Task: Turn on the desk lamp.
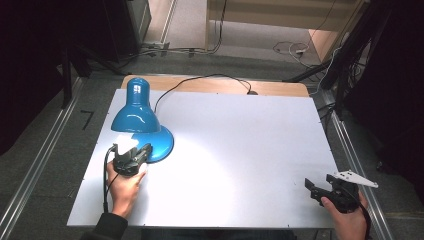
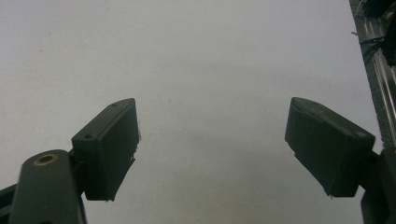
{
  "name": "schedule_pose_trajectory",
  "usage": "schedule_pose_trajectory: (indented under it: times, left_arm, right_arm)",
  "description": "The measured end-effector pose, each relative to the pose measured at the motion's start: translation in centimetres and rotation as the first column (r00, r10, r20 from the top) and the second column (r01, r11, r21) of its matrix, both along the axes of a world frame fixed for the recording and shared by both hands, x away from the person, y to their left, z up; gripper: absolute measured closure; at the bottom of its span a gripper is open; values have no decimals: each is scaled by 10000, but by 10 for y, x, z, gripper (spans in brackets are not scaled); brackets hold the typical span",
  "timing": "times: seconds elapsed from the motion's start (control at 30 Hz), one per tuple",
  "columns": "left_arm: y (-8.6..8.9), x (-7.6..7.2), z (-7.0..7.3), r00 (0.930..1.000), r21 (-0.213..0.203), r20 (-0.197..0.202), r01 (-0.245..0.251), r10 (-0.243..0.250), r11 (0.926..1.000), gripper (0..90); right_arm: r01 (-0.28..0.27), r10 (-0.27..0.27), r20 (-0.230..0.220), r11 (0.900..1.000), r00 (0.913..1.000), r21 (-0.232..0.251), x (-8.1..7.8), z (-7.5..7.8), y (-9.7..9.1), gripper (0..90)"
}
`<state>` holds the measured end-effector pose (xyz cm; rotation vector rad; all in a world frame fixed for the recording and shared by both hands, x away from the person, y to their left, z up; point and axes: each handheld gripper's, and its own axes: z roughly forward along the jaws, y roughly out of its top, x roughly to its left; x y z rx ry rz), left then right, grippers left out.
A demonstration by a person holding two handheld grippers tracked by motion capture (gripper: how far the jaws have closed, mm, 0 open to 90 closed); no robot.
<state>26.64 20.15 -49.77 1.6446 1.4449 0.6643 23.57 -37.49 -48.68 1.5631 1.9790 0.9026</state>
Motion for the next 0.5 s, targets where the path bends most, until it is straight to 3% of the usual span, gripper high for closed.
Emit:
schedule_pose_trajectory:
  times: [0.3,0.5]
  left_arm:
    - [0,-4,2,10000,-192,-39,23,-24,9998,836]
    - [0,-6,5,10000,-37,66,0,0,10000,742]
  right_arm:
    - [4,-4,-27,10000,10000,-15,-1,0,0,161]
    - [3,-3,-17,10000,10000,0,-1,0,0,161]
